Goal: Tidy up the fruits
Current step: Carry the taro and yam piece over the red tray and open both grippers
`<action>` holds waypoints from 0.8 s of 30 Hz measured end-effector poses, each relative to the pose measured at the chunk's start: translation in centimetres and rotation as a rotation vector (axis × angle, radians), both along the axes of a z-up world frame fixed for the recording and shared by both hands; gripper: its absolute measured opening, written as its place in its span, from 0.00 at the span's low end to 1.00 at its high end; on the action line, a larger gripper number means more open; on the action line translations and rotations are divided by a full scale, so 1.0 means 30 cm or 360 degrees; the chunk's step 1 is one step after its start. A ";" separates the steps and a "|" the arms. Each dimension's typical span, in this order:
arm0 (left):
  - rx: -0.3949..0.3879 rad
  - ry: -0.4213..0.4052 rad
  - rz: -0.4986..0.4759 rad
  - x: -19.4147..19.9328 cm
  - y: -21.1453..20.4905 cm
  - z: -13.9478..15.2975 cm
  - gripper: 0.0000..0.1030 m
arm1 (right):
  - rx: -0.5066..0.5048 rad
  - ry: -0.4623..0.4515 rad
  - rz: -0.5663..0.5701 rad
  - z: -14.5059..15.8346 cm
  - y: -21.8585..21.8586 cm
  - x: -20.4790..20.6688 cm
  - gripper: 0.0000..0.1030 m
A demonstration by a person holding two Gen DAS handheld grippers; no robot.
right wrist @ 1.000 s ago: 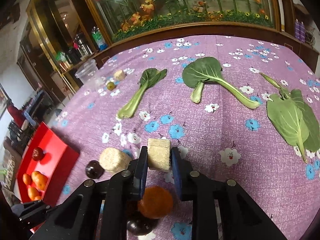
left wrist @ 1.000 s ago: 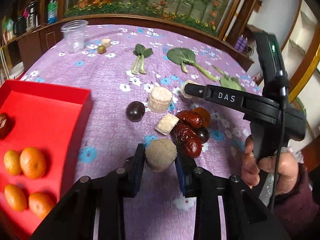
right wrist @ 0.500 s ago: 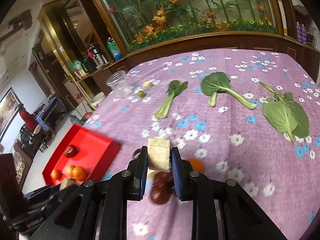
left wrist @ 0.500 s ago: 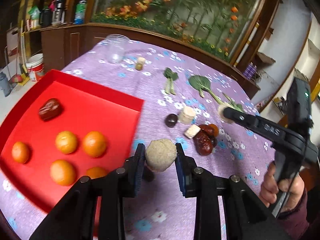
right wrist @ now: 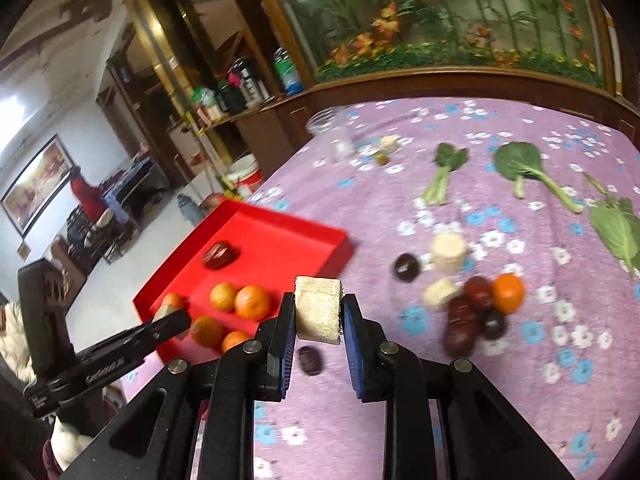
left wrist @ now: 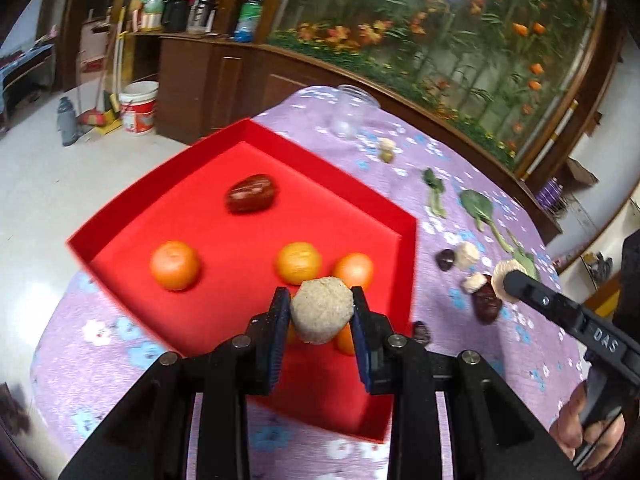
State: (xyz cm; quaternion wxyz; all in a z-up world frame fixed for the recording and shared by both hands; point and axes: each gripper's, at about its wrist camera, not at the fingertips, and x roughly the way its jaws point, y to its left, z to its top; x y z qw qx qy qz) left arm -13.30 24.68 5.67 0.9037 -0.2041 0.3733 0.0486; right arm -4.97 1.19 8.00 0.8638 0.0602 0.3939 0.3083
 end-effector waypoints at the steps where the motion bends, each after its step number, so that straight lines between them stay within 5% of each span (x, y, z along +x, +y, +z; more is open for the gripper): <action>1: -0.0001 0.0004 0.0009 -0.004 0.010 -0.005 0.28 | -0.0008 0.0005 0.0015 -0.005 0.018 -0.003 0.24; 17: -0.0036 0.0003 0.0167 -0.011 0.165 -0.059 0.28 | -0.0219 0.0049 0.0201 -0.107 0.319 0.004 0.24; 24: -0.0087 -0.0042 0.0138 -0.006 0.177 -0.054 0.41 | -0.0295 0.0017 0.0179 -0.129 0.361 0.045 0.24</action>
